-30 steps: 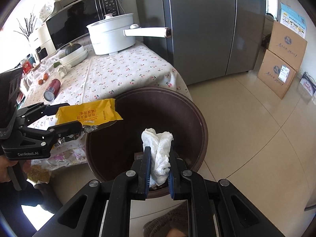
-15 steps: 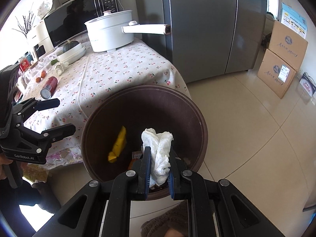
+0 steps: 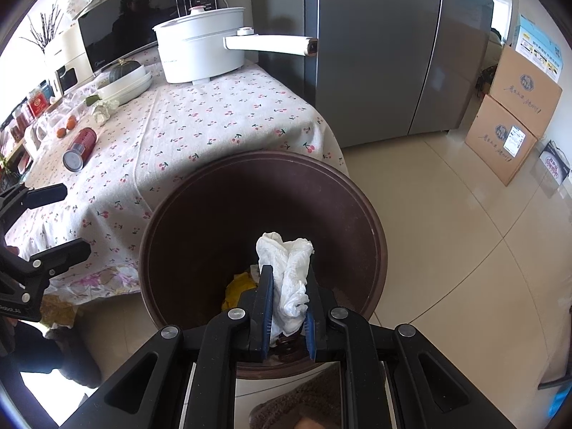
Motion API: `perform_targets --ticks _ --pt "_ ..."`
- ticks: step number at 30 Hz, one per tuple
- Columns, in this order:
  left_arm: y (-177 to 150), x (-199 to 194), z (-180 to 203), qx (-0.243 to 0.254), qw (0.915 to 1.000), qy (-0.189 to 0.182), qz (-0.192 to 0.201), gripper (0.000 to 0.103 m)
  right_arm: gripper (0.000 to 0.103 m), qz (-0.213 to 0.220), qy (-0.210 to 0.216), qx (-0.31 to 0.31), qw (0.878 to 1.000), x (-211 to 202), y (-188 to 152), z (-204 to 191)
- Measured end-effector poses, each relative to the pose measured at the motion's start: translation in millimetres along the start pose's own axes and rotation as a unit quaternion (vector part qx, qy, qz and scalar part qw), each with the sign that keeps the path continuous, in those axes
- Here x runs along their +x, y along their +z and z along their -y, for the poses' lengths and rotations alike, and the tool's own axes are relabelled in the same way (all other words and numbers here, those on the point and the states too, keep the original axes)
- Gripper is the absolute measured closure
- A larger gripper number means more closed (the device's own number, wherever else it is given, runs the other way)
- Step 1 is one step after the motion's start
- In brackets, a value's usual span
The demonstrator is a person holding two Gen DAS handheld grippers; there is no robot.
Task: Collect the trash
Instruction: 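Open the left gripper to drop the chip bag while the right drops the tissue, then move both grippers back over the table toward the red milk can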
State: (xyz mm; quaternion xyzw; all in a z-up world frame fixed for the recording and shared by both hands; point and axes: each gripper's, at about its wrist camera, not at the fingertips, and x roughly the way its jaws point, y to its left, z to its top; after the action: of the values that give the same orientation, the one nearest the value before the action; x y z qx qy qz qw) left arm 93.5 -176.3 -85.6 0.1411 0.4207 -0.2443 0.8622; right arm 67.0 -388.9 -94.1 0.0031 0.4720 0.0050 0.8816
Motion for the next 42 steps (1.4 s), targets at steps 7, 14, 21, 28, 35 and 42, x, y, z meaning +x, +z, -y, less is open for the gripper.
perform_targets --ticks 7,14,21,28,35,42 --pt "-6.8 -6.7 -8.0 -0.003 1.0 0.004 -0.001 0.002 0.087 -0.012 -0.014 -0.003 1.0 14.5 4.9 -5.5" --pt "-11.7 -14.9 -18.3 -0.012 0.9999 0.008 0.003 0.002 0.026 -0.001 -0.025 0.023 0.999 13.0 11.1 -5.5" --pt "-17.1 -21.5 -30.9 -0.024 0.9996 0.014 0.004 0.002 0.026 0.01 -0.025 0.013 1.0 7.7 18.6 -17.6" --pt "-22.4 -28.6 -48.1 -0.04 0.9988 0.026 0.006 0.002 0.025 0.016 -0.015 -0.004 1.0 6.9 30.1 -40.1" --pt "-31.9 -38.7 -79.8 -0.072 0.9964 0.044 0.006 0.002 0.023 0.026 0.001 -0.026 0.999 7.4 46.3 -73.1" --pt "-43.5 -50.3 -116.4 -0.11 0.9917 0.066 0.007 0.002 0.023 0.029 0.015 -0.048 0.998 12.1 60.5 -108.9"
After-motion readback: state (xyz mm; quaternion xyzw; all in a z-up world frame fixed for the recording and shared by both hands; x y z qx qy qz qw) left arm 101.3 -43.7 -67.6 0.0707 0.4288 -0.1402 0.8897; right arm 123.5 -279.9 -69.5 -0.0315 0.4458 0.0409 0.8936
